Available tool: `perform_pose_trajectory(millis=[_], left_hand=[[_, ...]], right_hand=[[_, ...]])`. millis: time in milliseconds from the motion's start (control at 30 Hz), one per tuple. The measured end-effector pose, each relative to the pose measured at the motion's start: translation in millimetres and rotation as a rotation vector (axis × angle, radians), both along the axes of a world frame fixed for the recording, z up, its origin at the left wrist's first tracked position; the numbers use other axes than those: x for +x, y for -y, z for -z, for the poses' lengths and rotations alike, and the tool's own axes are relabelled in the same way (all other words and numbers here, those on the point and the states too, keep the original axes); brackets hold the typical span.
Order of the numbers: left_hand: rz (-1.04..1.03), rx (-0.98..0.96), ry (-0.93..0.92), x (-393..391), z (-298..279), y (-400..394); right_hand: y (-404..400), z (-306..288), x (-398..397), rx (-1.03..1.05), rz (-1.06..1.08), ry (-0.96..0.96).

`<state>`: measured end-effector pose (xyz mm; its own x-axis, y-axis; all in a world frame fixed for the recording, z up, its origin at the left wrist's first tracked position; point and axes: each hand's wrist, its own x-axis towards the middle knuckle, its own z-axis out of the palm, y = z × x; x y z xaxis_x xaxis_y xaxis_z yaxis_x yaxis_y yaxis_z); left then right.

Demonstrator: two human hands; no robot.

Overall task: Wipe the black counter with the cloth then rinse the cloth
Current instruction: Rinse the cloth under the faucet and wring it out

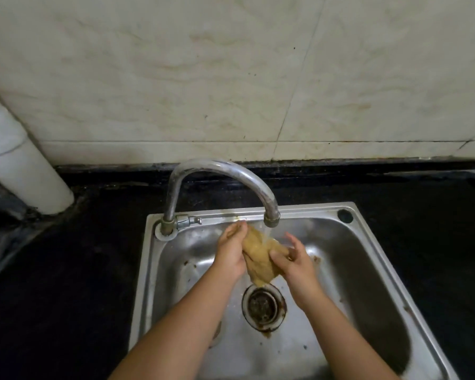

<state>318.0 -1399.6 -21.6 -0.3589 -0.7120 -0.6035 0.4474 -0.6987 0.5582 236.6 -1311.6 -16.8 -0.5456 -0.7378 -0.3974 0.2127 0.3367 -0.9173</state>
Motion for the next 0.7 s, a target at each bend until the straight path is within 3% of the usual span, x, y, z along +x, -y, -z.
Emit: perform_pose_trajectory(millis=[67,133,267,367,533,633,700], left_hand=[[-0.042,-0.055,0.012,-2,0,-2],[-0.008,-0.125,0.078,-1,6,-5],[0.217,-0.326,0.571,5,31,-10],[0.162,-0.430,0.800,-3,41,-13],[-0.033,-0.238,0.576,-32,37,-10],[-0.094,-0.144,0.351,-40,24,-17],[-0.112,-0.126,0.299,-43,21,-27]], right_hand=[[1,7,-2,0.002,-0.055,0.202],[2,13,-2,-0.022,-0.059,0.252],[11,24,-8,-0.090,-0.009,-0.151],[11,21,-4,-0.136,-0.168,-0.426],[7,21,4,-0.203,-0.320,-0.611],[17,27,-11,-0.080,-0.389,-0.727],[28,32,-23,0.010,-0.386,-0.705]])
